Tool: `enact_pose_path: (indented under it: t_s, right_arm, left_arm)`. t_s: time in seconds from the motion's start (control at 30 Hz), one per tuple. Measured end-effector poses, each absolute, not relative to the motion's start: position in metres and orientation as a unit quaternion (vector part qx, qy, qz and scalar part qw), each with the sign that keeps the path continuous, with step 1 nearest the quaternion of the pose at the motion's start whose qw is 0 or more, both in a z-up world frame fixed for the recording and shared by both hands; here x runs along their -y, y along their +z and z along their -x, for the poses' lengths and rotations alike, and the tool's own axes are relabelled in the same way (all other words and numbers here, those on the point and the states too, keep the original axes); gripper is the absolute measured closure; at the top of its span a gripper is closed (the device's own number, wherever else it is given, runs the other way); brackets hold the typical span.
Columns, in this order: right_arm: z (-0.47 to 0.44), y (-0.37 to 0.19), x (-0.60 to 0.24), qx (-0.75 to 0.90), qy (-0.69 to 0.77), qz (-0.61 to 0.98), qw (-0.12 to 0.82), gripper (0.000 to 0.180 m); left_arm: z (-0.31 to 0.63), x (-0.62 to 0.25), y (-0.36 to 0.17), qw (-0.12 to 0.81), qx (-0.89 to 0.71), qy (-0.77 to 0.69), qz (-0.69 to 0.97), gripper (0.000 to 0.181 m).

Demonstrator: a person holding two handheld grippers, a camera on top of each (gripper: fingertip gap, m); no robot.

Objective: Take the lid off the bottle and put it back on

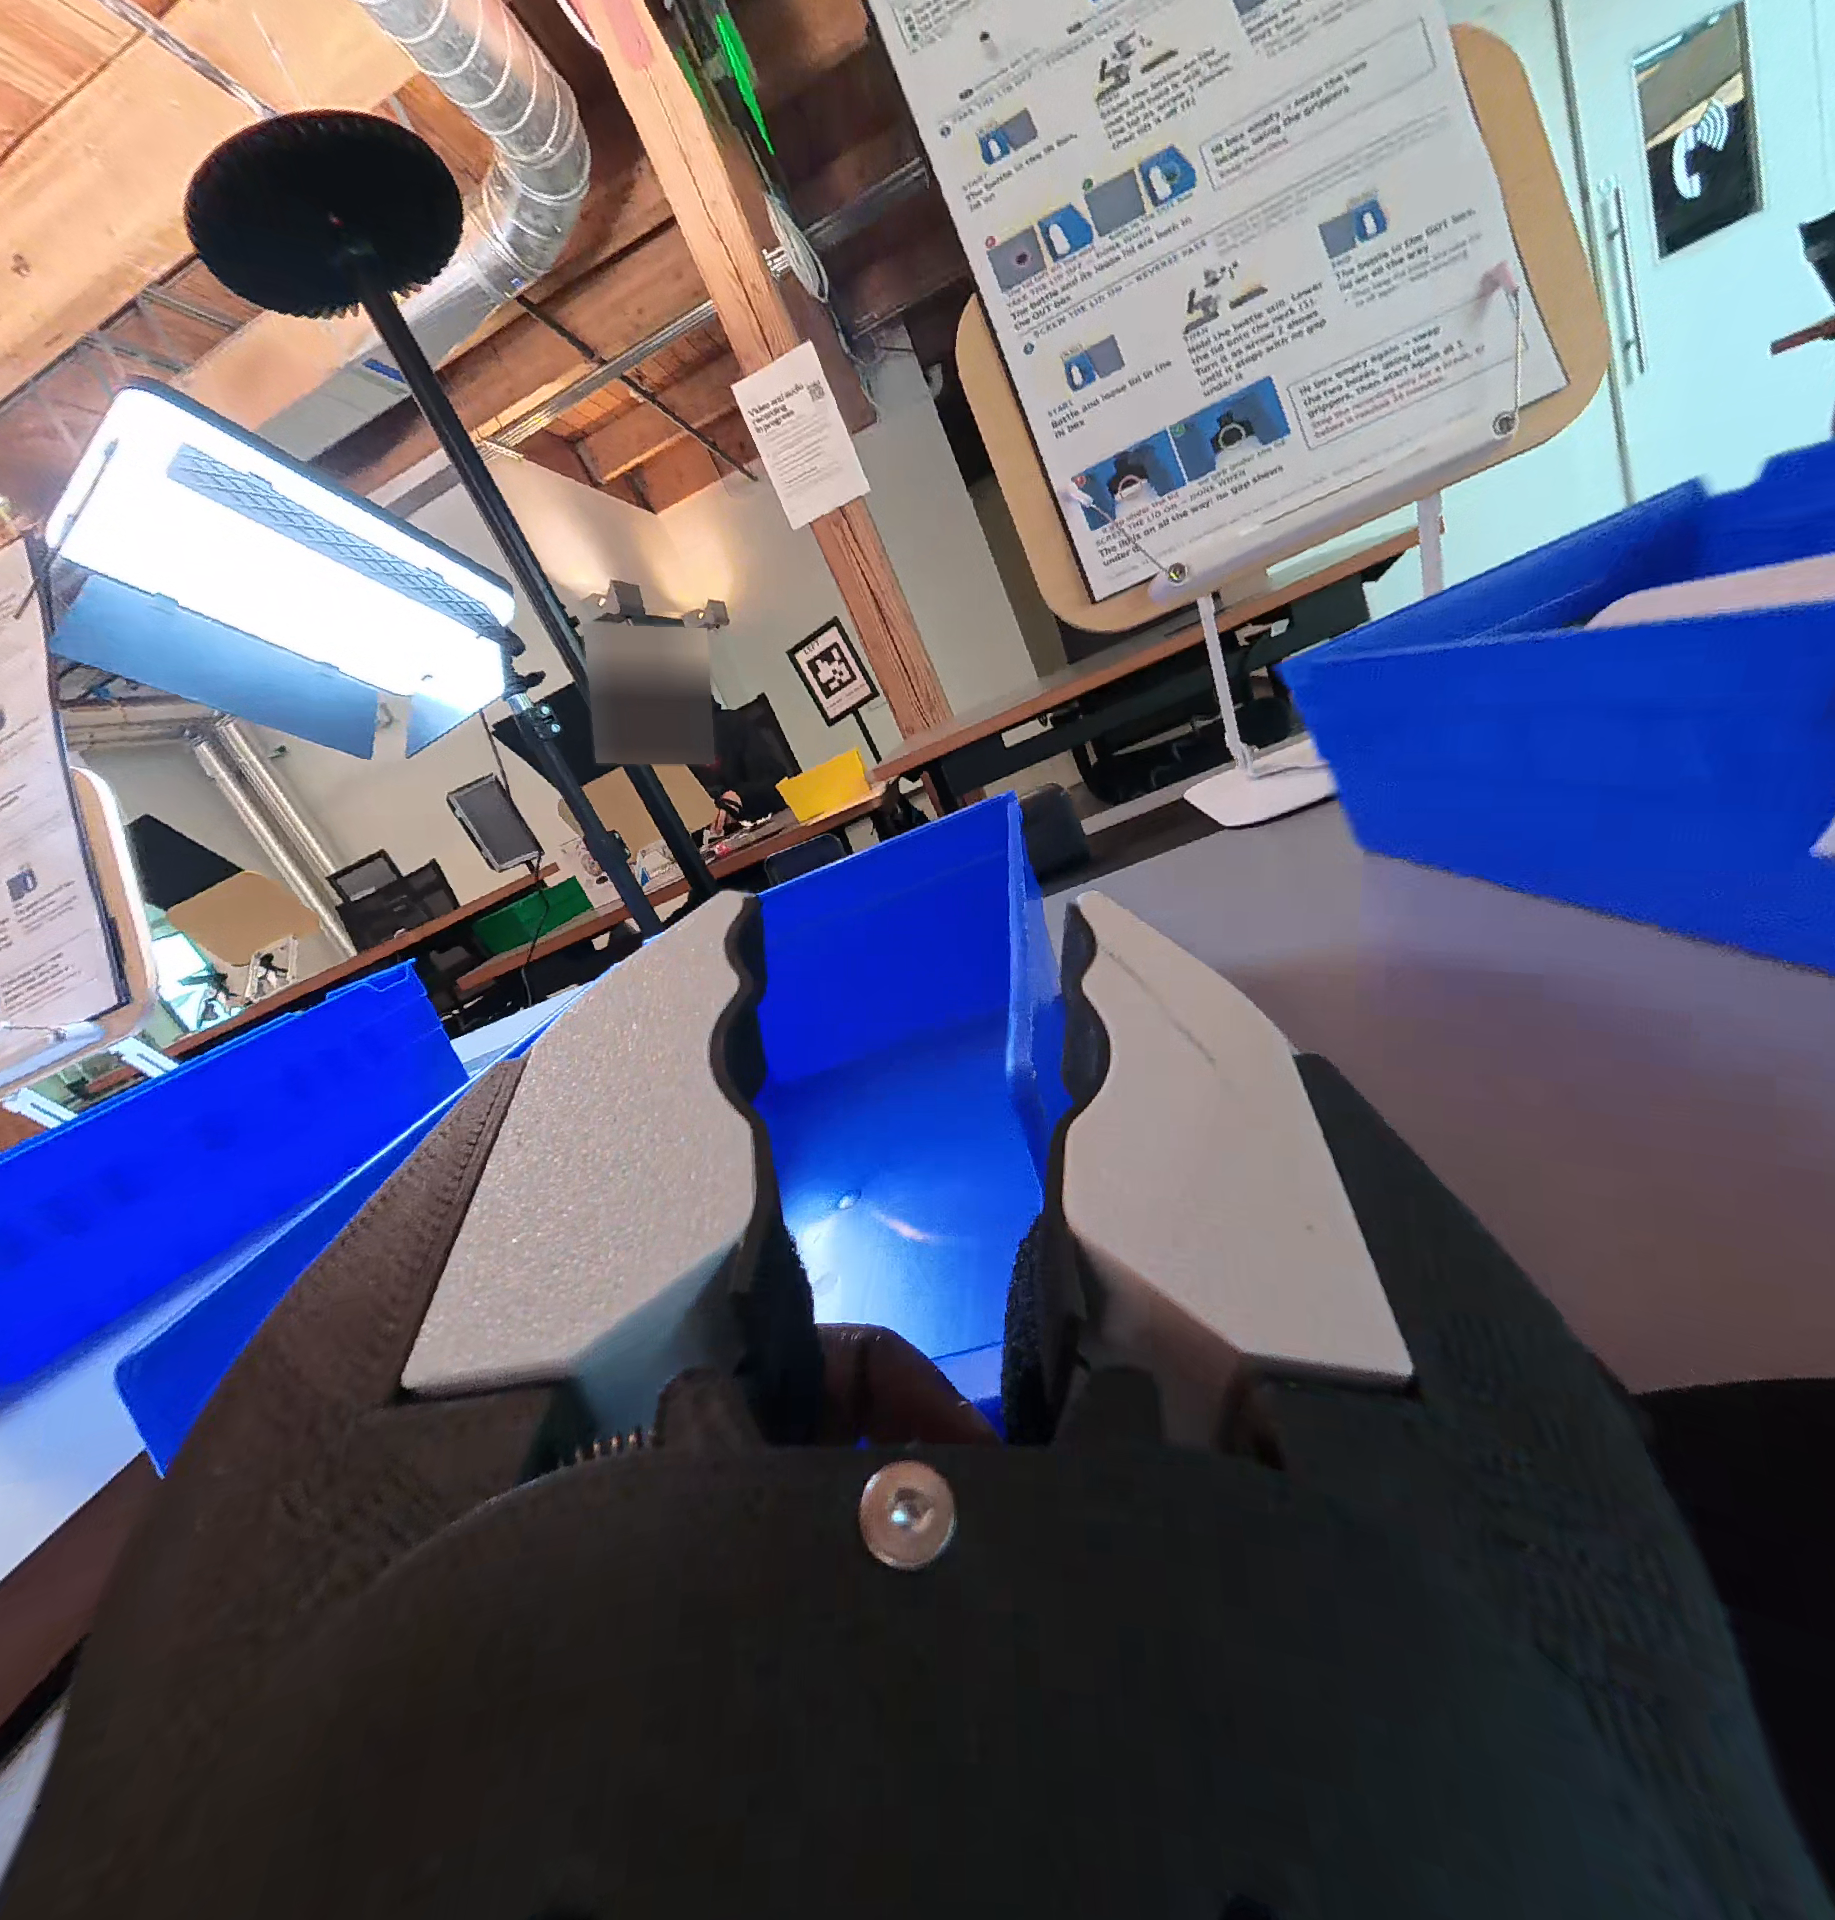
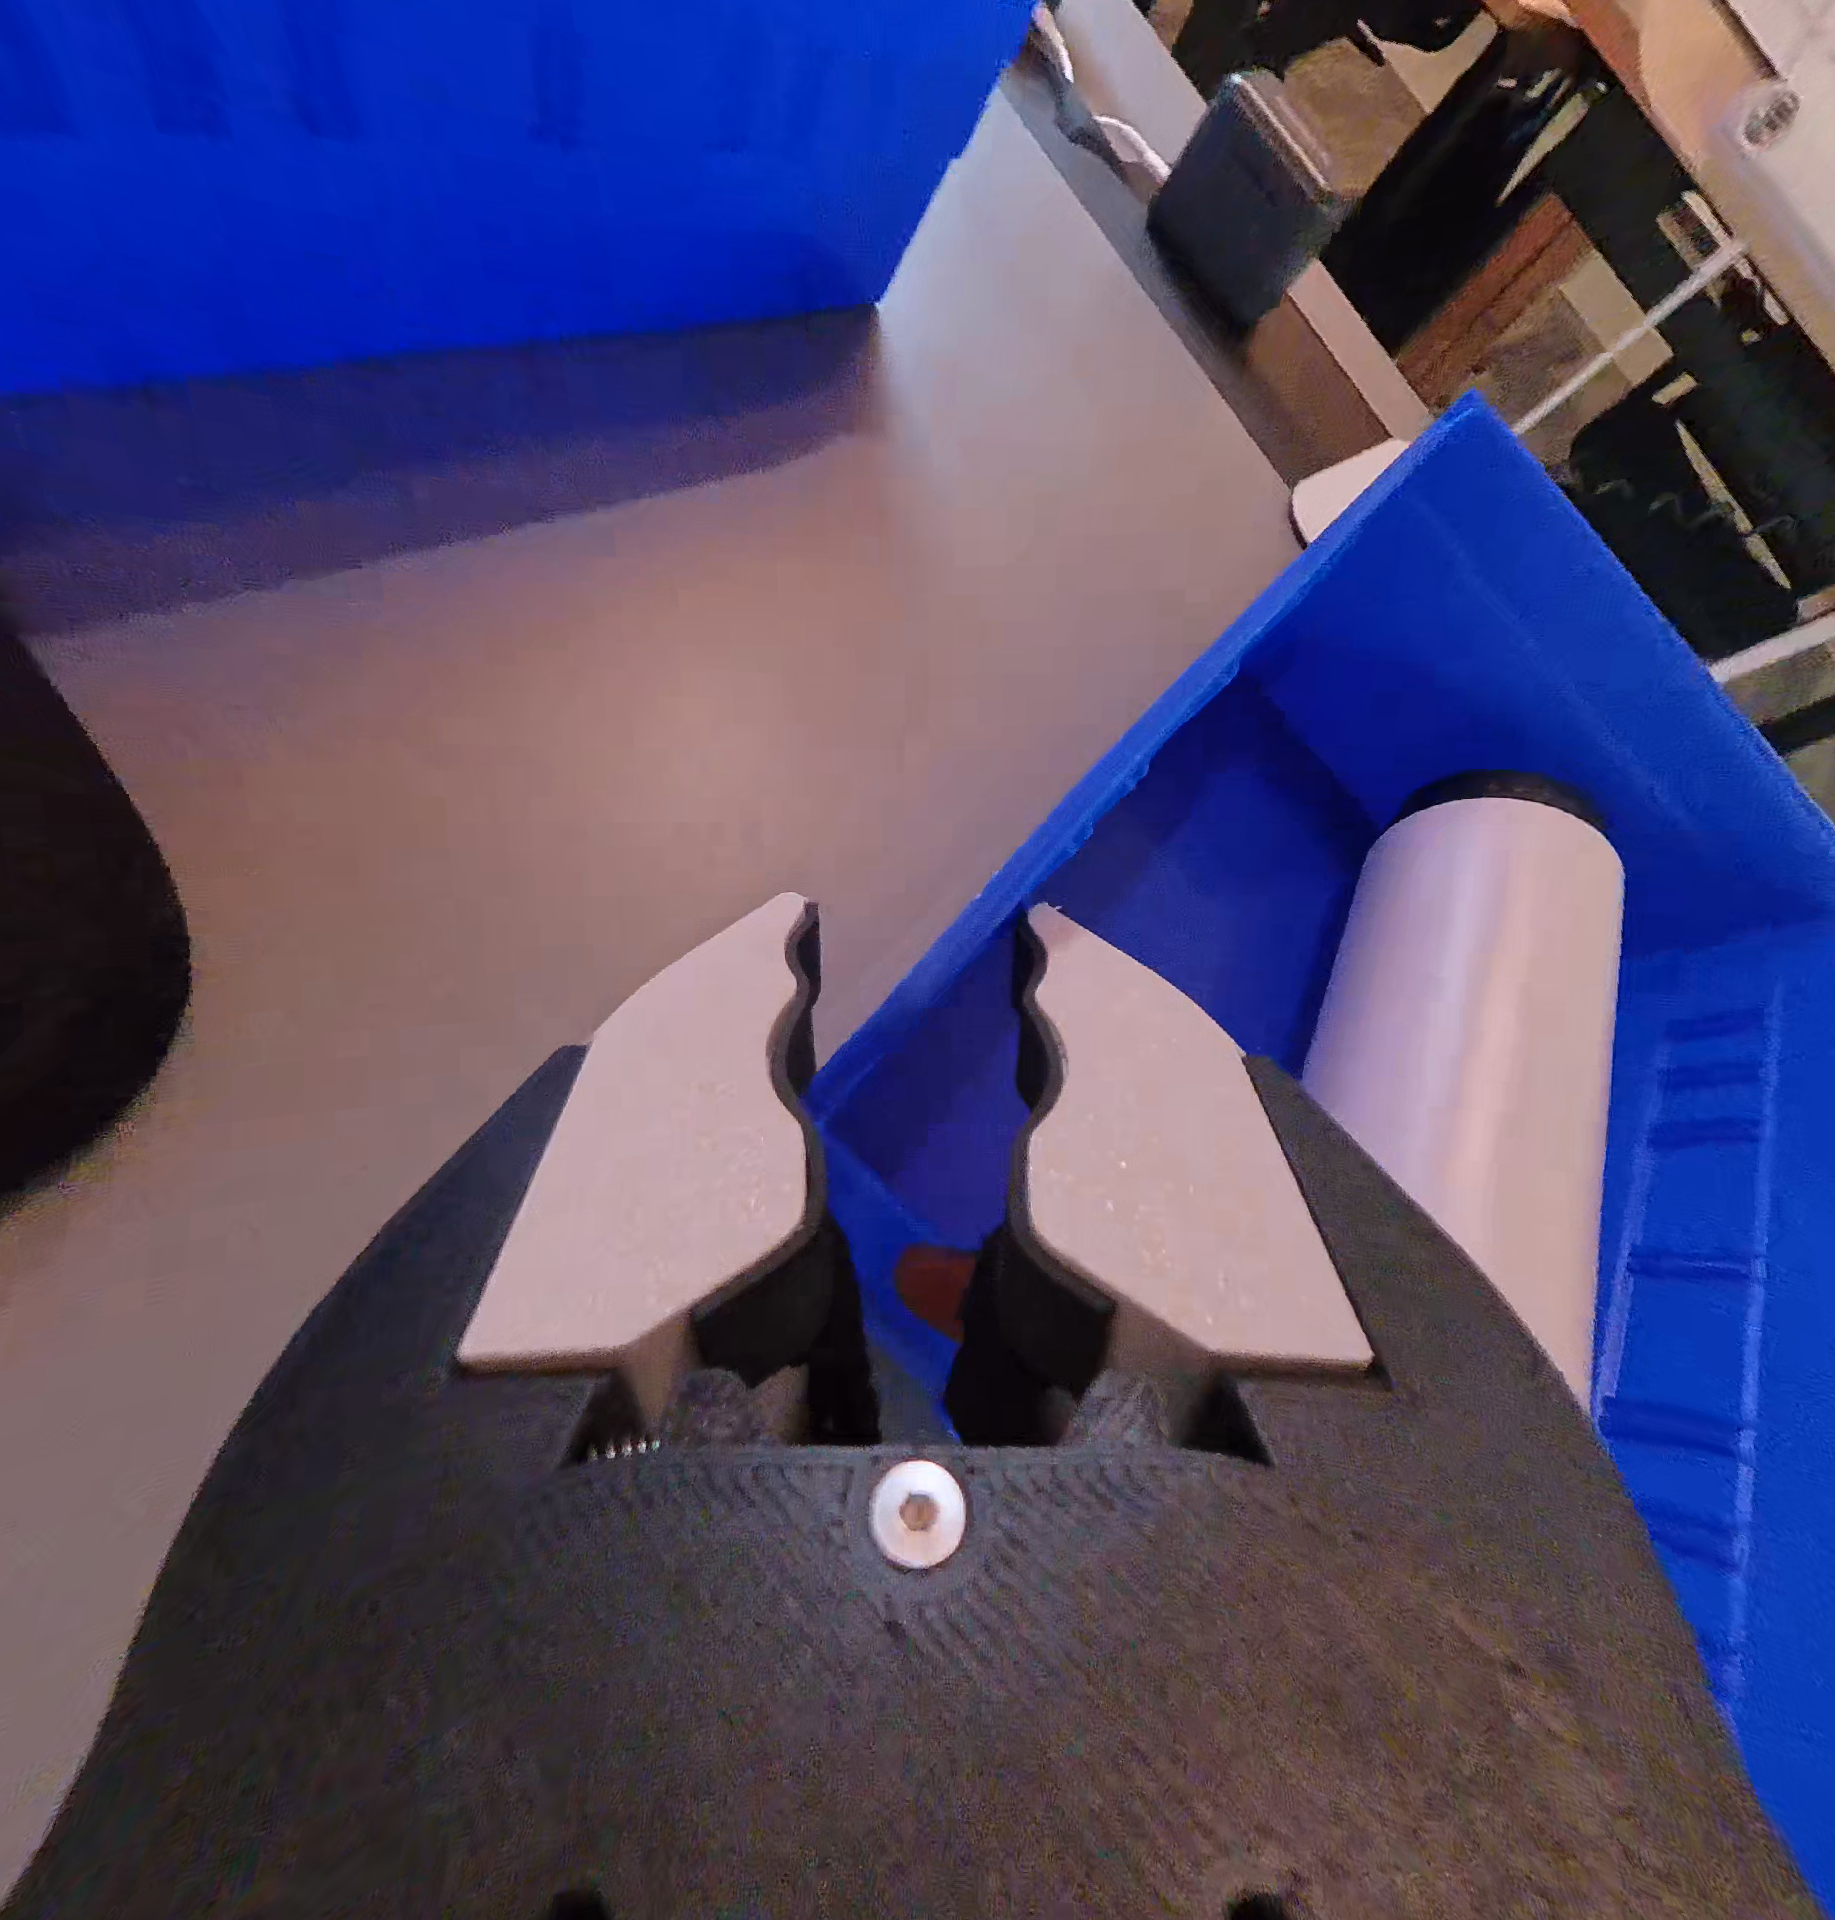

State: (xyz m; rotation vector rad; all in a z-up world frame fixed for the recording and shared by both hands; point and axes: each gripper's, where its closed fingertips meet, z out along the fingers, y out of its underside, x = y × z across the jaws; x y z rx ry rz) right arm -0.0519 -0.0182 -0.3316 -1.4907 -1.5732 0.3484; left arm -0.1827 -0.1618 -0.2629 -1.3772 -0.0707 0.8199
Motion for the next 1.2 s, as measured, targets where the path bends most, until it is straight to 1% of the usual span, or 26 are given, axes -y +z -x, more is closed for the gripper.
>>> enact_pose_path:
  t_s: [0.17, 0.27, 0.57, 0.9, 1.13, 1.2]
  right_arm:
    - [0.094, -0.332, 0.048, 0.671, 0.176, 0.564, 0.449, 0.141]
    - [0.114, -0.333, 0.065, 0.687, 0.193, 0.541, 0.446, 0.135]
    - [0.147, -0.333, 0.092, 0.71, 0.215, 0.491, 0.456, 0.137]
    - [0.171, -0.333, 0.1, 0.745, 0.229, 0.438, 0.448, 0.137]
    - [0.188, -0.331, 0.104, 0.751, 0.284, 0.406, 0.437, 0.137]
    - [0.184, -0.329, 0.104, 0.736, 0.309, 0.421, 0.431, 0.133]
  left_arm:
    - [0.183, 0.167, -0.257, 0.714, 0.044, 0.361, 0.599, 0.127]
    - [0.185, 0.172, -0.253, 0.728, 0.058, 0.351, 0.586, 0.127]
    - [0.185, 0.178, -0.248, 0.745, 0.071, 0.34, 0.57, 0.127]
    - [0.186, 0.182, -0.245, 0.757, 0.081, 0.329, 0.559, 0.128]
    - [0.186, 0.19, -0.239, 0.772, 0.091, 0.312, 0.546, 0.125]
    - [0.197, 0.209, -0.231, 0.769, 0.103, 0.339, 0.532, 0.123]
